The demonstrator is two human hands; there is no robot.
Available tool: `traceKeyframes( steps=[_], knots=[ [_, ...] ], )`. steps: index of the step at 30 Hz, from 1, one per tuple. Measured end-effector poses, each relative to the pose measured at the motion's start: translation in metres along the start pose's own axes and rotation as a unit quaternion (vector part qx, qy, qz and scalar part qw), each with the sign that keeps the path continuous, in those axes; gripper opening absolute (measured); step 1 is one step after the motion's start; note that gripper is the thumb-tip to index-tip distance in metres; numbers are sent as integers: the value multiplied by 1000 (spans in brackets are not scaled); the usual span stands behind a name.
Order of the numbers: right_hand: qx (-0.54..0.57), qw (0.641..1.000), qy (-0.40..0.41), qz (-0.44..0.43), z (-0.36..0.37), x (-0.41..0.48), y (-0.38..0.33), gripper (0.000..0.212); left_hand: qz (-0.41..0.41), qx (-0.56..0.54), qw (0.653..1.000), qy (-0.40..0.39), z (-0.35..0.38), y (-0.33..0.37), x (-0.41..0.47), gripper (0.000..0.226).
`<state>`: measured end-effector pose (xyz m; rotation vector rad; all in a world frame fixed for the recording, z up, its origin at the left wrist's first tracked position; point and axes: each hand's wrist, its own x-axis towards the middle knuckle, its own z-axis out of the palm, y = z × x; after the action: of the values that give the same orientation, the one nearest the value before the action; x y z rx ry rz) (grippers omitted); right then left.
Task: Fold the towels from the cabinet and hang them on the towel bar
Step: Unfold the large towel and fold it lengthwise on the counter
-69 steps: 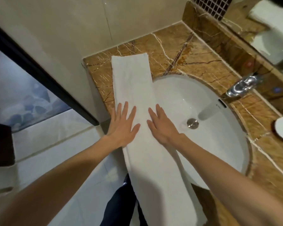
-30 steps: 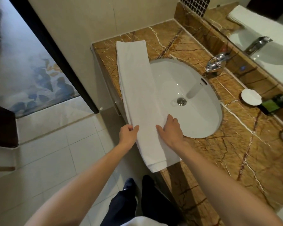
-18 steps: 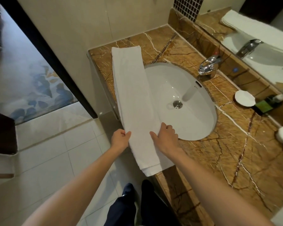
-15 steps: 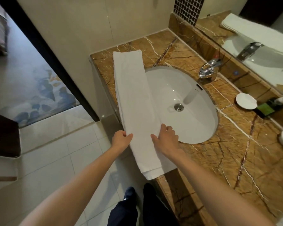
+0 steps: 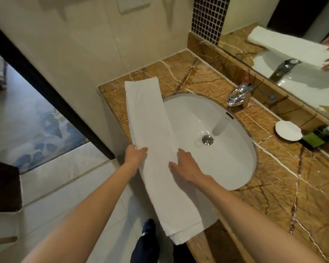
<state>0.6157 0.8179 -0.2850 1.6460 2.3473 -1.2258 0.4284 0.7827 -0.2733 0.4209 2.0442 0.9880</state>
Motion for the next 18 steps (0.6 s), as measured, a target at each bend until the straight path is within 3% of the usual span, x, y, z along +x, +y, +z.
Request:
traceKeyframes(
  steps=[4, 8, 14, 18],
  knots=[
    [37, 999, 19, 33, -5, 30, -10, 43, -24, -43, 999, -8, 0, 7, 31, 32],
    [50, 995, 36, 77, -8, 60, -24, 53, -34, -93, 995, -26, 0, 20, 63, 15],
    [36, 993, 54, 98, -8, 101, -44, 30, -61, -112, 989, -71, -6, 26, 95, 28],
    [38, 992, 61, 107, -10, 122, -52, 25, -56, -108, 989, -83, -7, 29, 104, 21]
  ],
)
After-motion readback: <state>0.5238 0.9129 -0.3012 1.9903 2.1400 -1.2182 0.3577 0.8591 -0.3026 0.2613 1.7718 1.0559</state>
